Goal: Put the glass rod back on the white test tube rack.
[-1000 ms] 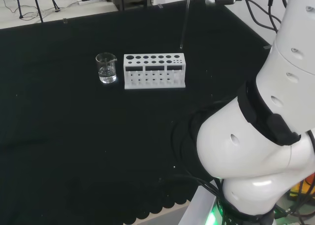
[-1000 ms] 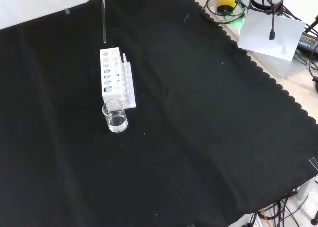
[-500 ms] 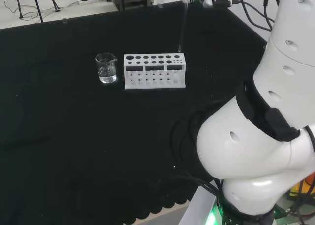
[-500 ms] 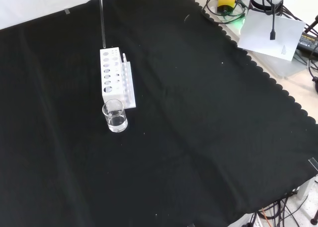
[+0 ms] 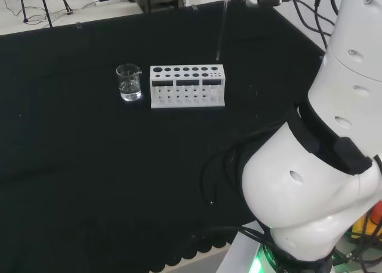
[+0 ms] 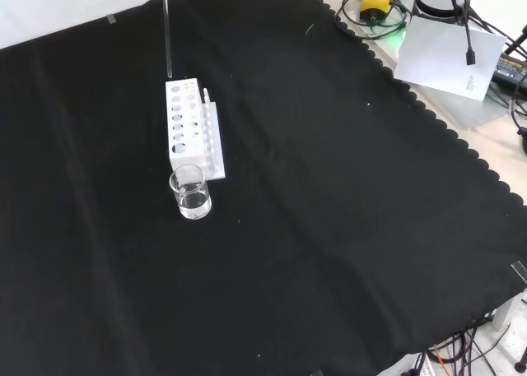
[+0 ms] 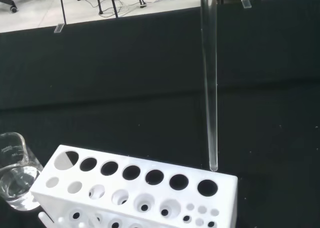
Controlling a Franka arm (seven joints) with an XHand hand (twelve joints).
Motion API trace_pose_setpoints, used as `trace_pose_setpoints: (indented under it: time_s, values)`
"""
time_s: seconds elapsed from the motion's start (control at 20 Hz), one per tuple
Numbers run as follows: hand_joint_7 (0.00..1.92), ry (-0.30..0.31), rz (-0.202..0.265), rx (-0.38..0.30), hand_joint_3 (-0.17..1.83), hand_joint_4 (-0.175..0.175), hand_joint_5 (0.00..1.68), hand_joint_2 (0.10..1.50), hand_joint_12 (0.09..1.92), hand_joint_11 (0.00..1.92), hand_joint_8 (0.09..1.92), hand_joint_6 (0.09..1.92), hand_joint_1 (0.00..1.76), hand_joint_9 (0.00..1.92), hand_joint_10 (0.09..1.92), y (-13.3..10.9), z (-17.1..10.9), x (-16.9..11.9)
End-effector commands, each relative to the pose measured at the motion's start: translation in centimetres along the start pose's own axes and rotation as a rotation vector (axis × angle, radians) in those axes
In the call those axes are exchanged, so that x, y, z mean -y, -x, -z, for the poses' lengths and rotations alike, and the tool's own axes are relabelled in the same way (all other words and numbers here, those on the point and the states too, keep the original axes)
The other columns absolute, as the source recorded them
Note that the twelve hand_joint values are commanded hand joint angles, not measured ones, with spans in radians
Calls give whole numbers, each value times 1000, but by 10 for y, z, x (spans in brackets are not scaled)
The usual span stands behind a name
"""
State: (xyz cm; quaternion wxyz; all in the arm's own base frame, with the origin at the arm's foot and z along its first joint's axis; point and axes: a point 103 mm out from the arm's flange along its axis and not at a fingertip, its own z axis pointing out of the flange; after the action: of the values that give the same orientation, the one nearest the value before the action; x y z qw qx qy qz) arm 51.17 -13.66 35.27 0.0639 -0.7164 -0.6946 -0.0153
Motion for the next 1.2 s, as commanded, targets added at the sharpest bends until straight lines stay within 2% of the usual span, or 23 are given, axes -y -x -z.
trace_pose_setpoints:
  time_s: [0.05,0.6,0.8,1.2]
  values:
    - [1124,-21,-17,-7,-175,-175,1388,1112,692,1643,1105,87,1309,1627,826,-1,-14,-7]
    - [1125,-19,0,-21,-175,-175,1389,1112,693,1643,1104,87,1309,1627,825,-11,-18,-11]
    - [1126,-29,-18,8,-175,-175,1389,1112,693,1643,1103,87,1309,1628,826,-17,-18,-13]
    - [1127,-36,-24,-7,-175,-175,1389,1112,694,1643,1101,87,1309,1629,825,-10,-18,-9]
